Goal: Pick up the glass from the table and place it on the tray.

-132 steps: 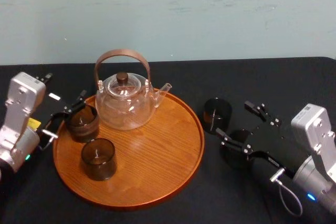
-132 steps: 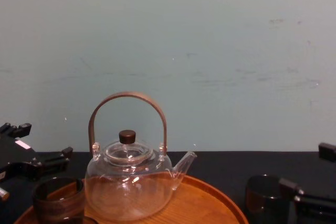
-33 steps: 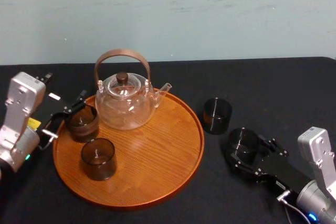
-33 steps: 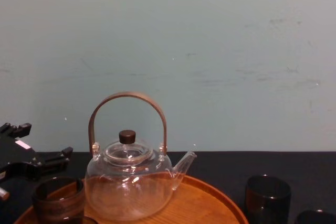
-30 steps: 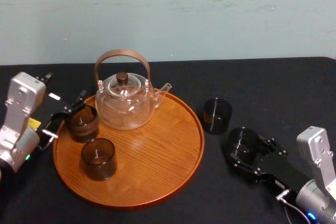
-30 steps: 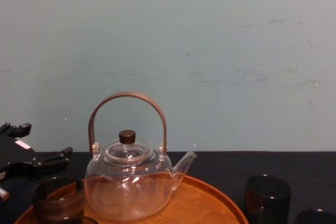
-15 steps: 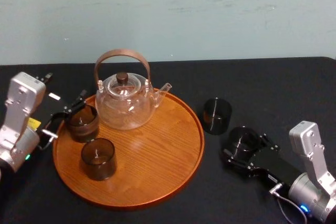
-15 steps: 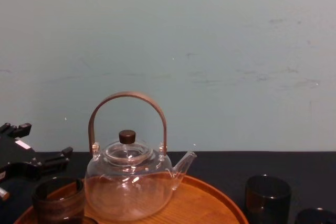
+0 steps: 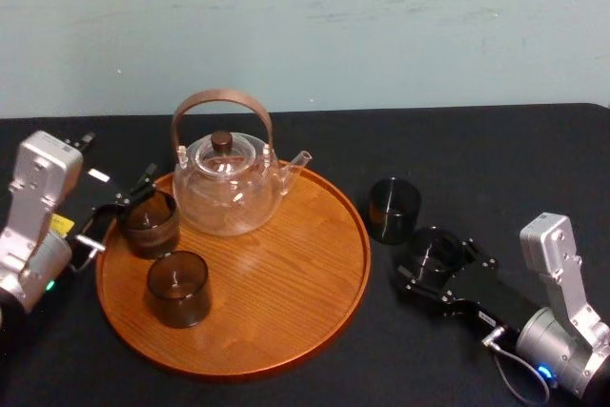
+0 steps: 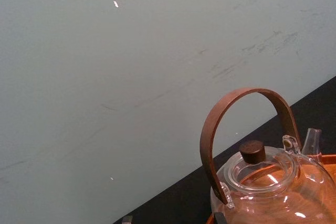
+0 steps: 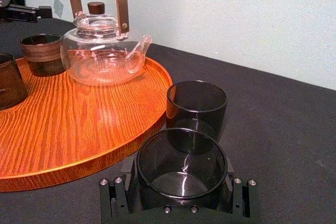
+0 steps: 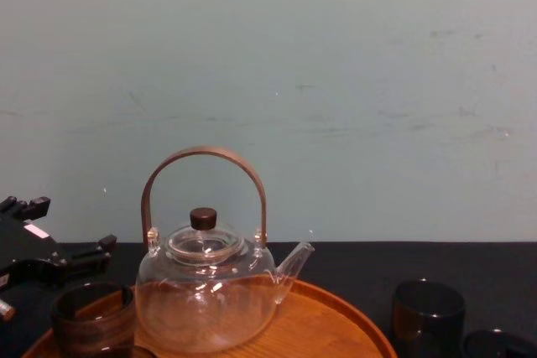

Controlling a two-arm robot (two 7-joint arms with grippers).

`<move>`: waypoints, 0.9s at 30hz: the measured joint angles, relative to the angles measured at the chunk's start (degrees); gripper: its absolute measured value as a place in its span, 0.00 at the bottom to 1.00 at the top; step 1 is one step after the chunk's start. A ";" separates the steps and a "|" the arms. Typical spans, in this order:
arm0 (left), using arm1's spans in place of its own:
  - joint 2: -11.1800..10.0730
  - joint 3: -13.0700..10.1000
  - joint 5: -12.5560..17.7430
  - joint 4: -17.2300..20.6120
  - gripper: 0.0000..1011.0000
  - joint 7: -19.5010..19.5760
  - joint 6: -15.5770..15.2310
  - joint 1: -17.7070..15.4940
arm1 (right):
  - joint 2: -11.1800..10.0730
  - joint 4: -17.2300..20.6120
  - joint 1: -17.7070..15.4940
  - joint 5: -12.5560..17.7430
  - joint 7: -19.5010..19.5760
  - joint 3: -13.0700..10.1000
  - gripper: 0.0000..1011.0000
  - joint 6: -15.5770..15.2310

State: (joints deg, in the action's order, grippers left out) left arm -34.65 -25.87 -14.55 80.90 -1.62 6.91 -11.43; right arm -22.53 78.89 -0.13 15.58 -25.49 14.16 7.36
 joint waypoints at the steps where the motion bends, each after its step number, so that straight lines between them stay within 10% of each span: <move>1: 0.00 0.00 0.00 0.00 0.99 0.00 0.00 0.00 | -0.01 0.03 -0.03 -0.01 0.02 0.00 0.99 0.00; 27: 0.00 0.00 0.00 0.00 0.99 0.00 0.00 0.00 | -0.41 0.46 0.04 -0.48 0.08 0.29 0.90 -0.01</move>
State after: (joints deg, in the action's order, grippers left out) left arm -34.65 -25.86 -14.55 80.90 -1.62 6.91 -11.43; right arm -22.94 79.35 -0.09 15.10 -25.41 14.45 7.35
